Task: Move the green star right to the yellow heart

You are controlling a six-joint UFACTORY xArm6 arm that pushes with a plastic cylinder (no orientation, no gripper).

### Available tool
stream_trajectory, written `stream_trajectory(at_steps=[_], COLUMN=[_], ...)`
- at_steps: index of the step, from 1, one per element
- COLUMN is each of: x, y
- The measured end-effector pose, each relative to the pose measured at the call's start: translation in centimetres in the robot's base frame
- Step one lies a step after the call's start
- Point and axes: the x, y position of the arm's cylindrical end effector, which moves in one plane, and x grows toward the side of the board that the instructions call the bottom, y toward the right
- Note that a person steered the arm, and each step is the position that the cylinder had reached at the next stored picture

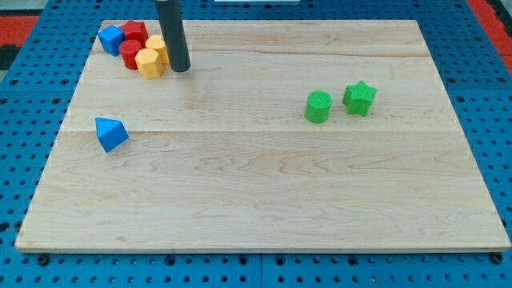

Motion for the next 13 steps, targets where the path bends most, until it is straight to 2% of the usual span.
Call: stream_trajectory(at_steps=[1, 3, 5, 6, 8, 10, 12, 13], x=[-0.1, 1.3, 6.5, 8.6, 8.0, 4.3, 8.4, 6.1], y=[9.0, 22.3, 34.2, 34.7, 23.7, 11.4, 11.8, 5.8])
